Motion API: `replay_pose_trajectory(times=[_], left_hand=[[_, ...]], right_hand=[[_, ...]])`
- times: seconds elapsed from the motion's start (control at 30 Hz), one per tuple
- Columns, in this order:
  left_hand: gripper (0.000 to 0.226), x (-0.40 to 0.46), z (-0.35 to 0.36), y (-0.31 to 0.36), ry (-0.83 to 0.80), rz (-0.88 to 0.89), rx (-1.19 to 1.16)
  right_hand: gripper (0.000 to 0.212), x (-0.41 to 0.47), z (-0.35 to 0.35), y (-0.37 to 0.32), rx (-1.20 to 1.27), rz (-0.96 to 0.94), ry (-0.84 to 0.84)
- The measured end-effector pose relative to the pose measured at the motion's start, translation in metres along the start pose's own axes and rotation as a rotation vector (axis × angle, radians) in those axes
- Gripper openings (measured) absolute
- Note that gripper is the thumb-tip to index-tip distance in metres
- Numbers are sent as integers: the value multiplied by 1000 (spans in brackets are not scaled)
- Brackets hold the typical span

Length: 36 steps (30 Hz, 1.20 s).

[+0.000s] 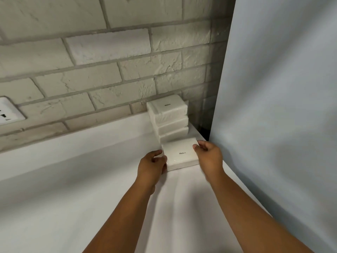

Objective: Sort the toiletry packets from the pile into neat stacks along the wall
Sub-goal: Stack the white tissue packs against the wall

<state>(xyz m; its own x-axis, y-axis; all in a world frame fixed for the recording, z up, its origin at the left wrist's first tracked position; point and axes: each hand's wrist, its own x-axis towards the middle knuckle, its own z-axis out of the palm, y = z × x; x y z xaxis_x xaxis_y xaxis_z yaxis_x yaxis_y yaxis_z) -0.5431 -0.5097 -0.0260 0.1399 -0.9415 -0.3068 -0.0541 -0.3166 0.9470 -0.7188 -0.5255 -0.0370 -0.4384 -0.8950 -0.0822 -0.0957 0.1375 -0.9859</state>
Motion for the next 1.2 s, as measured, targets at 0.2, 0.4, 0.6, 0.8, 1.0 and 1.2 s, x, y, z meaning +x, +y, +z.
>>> replay_pose_trajectory(times=[0.2,0.4,0.6,0.8,1.0,1.2], left_hand=[[30,23,12,7,33,2,-74],[30,33,17,5,71,18,-79],[32,35,19,5,73,23,-85],[31,36,20,9,76,14,-73],[37,28,16,21,43,-11,-15],[42,5,-9,41,81,37,120]], right_hand=[[28,32,11,-5,-47,-38,-22],[24,49,19,-6,-76,-54,-45],[25,54,20,-5,-111,-50,-65],[27,55,20,-8,-162,-57,-66],[37,47,17,-20,-278,-74,-92],[34,10,22,-47,-308,-313,25]])
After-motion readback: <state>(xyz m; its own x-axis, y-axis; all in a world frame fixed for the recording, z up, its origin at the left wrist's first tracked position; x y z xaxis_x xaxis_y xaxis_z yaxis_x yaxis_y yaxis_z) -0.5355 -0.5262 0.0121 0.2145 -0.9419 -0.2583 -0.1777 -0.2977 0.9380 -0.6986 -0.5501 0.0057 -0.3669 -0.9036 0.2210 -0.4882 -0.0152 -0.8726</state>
